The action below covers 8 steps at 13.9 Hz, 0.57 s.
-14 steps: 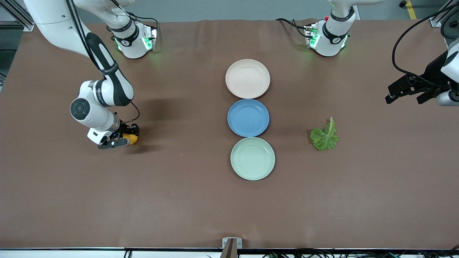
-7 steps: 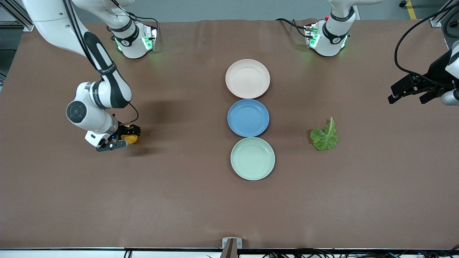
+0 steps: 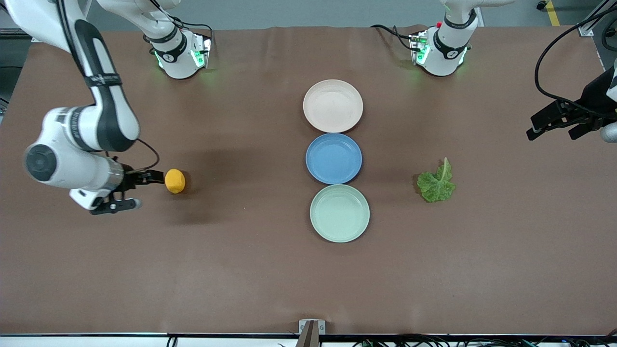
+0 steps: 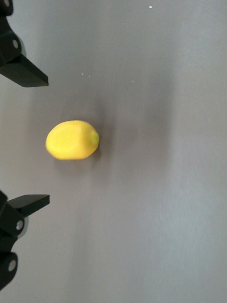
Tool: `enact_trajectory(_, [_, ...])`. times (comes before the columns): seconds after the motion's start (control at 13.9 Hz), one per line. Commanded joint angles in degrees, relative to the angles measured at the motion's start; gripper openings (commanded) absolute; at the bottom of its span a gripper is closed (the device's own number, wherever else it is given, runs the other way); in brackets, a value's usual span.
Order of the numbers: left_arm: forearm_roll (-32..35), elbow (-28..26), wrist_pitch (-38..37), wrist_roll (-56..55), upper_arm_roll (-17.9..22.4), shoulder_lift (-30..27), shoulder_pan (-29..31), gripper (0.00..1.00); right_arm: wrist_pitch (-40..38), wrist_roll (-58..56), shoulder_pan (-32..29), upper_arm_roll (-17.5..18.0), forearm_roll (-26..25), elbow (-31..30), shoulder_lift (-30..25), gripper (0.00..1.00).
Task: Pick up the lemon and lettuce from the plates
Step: 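Open the right gripper to release the lemon and draw back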
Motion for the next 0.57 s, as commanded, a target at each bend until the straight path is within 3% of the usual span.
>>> enact_trajectory(0.0, [1.1,1.4,-1.2,0.8,-0.2,0.5,0.2,1.0,-4.0,0.8,-1.4,-0.9,-0.4,2.4,-2.2,1.0])
enact_trajectory(0.14, [1.7,1.4,-1.2,0.8,-0.2,0.4,0.1,1.0,-7.5,1.1,-1.4,-1.8,-0.5,4.4,-4.7,1.0])
enact_trajectory(0.5, [1.6,1.4,-1.1,0.9,-0.3,0.5,0.1,1.0,-22.2,4.9,-1.5,-2.9,-4.5,17.0,-4.8,1.0])
